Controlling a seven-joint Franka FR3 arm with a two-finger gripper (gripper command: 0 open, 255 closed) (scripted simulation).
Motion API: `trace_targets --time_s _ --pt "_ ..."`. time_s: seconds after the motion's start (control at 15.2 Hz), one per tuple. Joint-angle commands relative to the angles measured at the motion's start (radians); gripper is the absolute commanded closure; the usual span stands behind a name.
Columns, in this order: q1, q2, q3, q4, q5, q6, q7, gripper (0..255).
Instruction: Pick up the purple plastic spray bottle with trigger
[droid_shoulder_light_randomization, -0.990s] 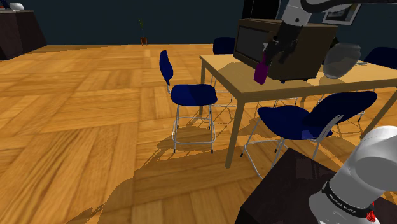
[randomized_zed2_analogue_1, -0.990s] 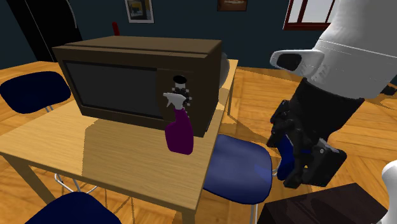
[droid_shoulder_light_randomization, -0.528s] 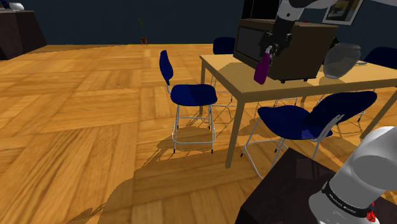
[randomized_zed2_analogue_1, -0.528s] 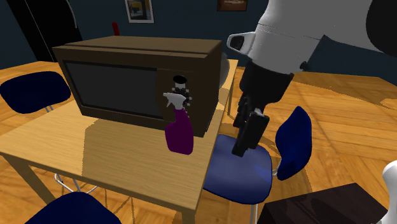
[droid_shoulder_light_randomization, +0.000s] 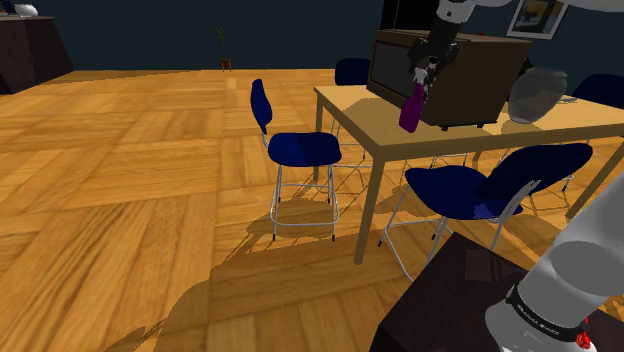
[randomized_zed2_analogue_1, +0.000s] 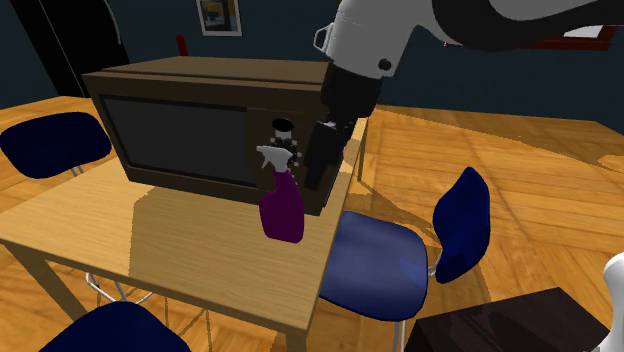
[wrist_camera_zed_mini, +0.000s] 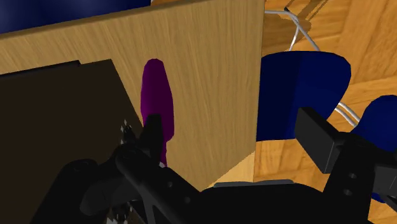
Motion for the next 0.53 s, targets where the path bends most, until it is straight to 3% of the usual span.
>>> trace_targets --time_s 0.0,0.46 --pt "-0.018 0.066 -0.023 0.078 0.031 -0.005 0.004 0" --pt "-0.118 0.3 -0.092 0.394 0.161 -0.079 0.011 0"
